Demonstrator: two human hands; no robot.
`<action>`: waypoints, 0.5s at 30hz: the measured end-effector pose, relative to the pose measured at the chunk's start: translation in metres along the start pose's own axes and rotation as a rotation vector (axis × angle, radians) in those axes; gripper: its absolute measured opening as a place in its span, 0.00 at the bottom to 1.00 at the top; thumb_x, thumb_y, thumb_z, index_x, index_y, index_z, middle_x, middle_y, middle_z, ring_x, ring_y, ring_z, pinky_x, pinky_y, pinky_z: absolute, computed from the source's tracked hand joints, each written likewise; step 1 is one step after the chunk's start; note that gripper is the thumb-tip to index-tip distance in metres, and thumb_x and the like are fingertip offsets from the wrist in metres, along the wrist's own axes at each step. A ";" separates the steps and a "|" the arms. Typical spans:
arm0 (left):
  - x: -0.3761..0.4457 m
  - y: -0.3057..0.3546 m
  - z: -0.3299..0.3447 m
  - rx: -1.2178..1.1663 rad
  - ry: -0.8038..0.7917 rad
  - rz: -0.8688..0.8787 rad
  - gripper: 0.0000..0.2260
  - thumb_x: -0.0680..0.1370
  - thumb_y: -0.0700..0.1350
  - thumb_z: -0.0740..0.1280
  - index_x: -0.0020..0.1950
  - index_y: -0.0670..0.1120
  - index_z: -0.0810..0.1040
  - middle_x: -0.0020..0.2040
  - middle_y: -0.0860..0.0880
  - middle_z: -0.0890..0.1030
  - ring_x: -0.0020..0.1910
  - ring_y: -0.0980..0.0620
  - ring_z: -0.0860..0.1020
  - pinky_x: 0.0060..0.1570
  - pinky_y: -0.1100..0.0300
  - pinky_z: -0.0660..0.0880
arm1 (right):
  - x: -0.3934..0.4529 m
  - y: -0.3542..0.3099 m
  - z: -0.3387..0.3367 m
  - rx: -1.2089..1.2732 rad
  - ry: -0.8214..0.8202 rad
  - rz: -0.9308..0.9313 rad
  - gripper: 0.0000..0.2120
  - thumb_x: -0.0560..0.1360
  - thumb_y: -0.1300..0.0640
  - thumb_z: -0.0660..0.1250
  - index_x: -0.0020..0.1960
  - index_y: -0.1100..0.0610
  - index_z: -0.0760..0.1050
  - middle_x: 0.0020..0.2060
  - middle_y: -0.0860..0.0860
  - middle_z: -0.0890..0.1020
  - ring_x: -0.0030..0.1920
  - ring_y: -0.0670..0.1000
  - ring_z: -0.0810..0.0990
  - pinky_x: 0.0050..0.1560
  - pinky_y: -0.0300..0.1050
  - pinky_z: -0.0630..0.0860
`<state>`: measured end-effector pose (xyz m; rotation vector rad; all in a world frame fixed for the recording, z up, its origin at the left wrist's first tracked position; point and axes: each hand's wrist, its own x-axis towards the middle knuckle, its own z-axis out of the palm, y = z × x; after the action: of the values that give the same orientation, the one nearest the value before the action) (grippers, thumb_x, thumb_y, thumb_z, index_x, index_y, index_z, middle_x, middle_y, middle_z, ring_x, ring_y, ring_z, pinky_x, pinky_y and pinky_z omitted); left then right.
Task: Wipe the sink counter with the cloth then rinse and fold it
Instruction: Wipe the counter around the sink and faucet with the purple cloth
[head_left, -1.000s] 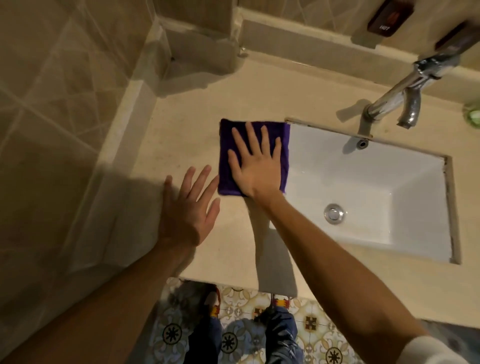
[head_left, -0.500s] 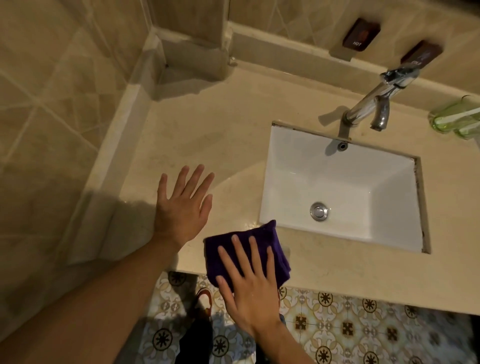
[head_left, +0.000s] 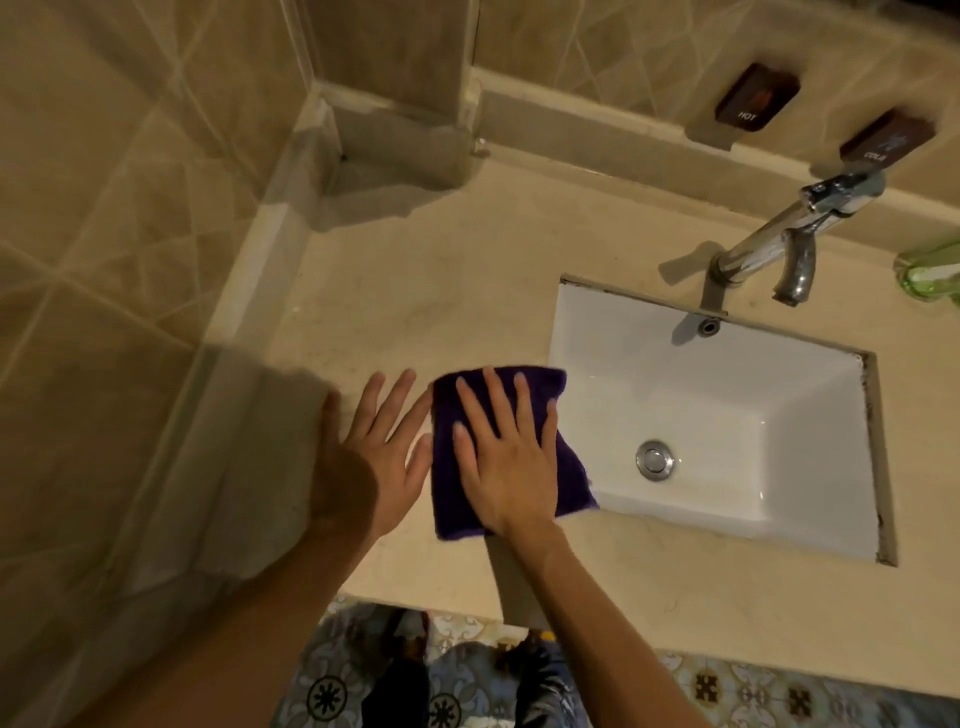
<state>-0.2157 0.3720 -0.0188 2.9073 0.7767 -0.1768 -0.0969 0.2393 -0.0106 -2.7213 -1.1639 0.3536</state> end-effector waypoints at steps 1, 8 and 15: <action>0.000 0.001 -0.001 -0.003 0.020 -0.005 0.25 0.84 0.57 0.47 0.82 0.56 0.55 0.83 0.52 0.55 0.82 0.46 0.55 0.76 0.34 0.52 | 0.019 0.003 -0.002 0.006 0.021 0.010 0.25 0.85 0.41 0.46 0.81 0.40 0.51 0.82 0.45 0.54 0.82 0.52 0.46 0.79 0.65 0.48; 0.002 0.001 -0.007 -0.026 0.025 -0.027 0.26 0.82 0.59 0.52 0.81 0.58 0.59 0.82 0.53 0.58 0.81 0.46 0.58 0.76 0.36 0.54 | 0.116 0.026 -0.020 -0.014 0.049 -0.074 0.25 0.84 0.40 0.44 0.81 0.40 0.52 0.82 0.45 0.55 0.82 0.52 0.46 0.79 0.65 0.42; 0.000 0.001 -0.010 0.002 0.027 -0.005 0.26 0.82 0.57 0.57 0.80 0.56 0.62 0.82 0.50 0.60 0.80 0.44 0.60 0.75 0.36 0.57 | 0.196 0.039 -0.037 -0.038 0.036 -0.078 0.26 0.84 0.38 0.41 0.81 0.39 0.49 0.82 0.44 0.52 0.82 0.52 0.46 0.79 0.64 0.38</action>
<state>-0.2142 0.3727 -0.0087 2.9161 0.7890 -0.1393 0.0716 0.3536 -0.0144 -2.6933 -1.2757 0.2734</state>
